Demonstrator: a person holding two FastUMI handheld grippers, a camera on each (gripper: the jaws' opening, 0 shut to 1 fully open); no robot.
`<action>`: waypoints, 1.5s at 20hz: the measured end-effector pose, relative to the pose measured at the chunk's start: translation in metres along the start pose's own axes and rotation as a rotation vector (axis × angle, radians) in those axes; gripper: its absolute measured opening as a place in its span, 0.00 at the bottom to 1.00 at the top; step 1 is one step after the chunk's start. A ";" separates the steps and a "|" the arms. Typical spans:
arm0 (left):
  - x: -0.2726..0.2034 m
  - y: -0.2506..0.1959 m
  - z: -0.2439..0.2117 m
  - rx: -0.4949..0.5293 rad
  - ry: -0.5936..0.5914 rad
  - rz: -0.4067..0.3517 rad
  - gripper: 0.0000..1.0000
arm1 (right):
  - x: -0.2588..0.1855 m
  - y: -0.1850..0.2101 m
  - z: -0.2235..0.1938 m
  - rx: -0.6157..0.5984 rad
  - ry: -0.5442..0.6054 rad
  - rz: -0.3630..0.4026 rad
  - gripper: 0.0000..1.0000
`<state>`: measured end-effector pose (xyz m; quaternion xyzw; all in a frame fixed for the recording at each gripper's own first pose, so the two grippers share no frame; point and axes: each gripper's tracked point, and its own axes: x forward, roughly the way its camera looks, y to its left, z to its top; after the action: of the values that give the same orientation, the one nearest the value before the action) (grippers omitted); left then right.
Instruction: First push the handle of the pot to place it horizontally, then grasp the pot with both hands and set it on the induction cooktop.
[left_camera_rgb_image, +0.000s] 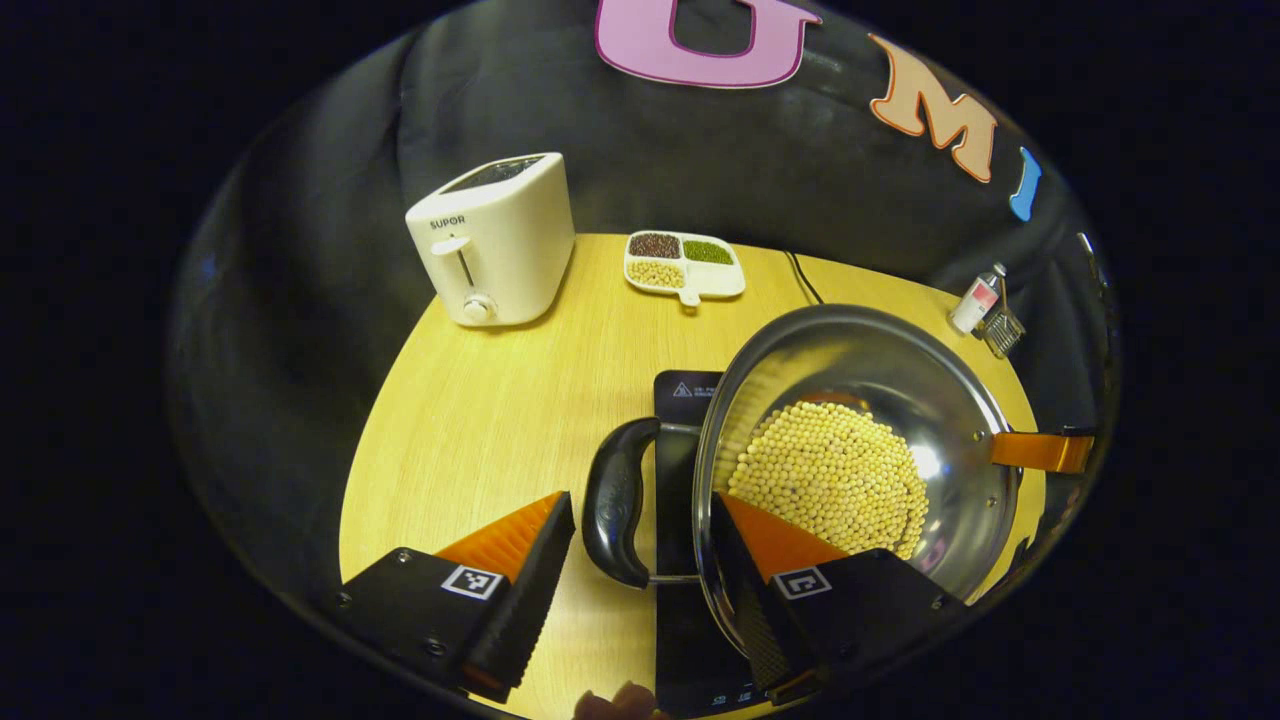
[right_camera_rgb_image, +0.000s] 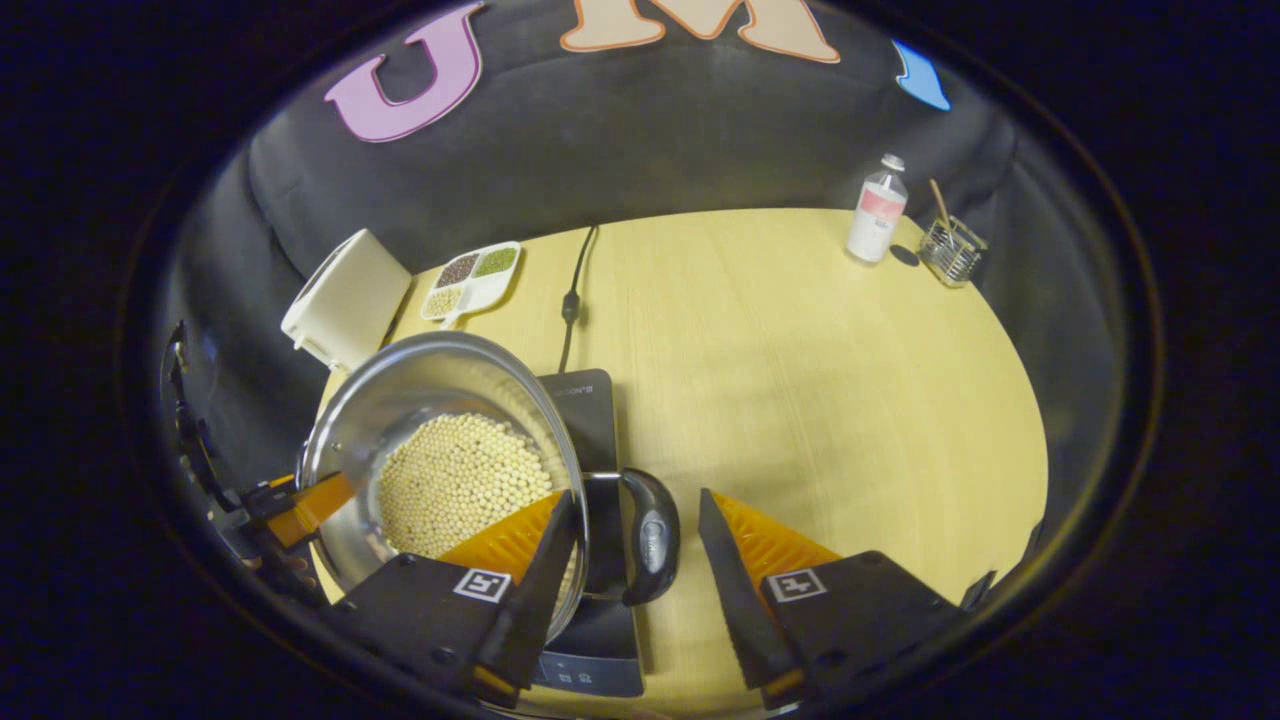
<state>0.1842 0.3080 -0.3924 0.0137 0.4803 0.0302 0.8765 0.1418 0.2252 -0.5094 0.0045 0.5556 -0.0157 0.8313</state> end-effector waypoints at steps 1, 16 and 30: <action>-0.002 0.000 0.004 0.014 -0.013 0.010 0.84 | -0.003 -0.001 0.003 -0.002 -0.018 0.003 0.78; -0.128 -0.050 0.071 0.076 -0.355 0.160 0.84 | -0.115 -0.091 0.064 0.044 -0.371 0.123 0.82; -0.348 -0.245 0.080 -0.016 -0.803 0.096 0.82 | -0.293 -0.199 0.068 -0.094 -0.801 0.208 0.82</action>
<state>0.0743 0.0409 -0.0695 0.0401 0.0981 0.0670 0.9921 0.0861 0.0312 -0.2107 0.0162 0.1850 0.0931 0.9782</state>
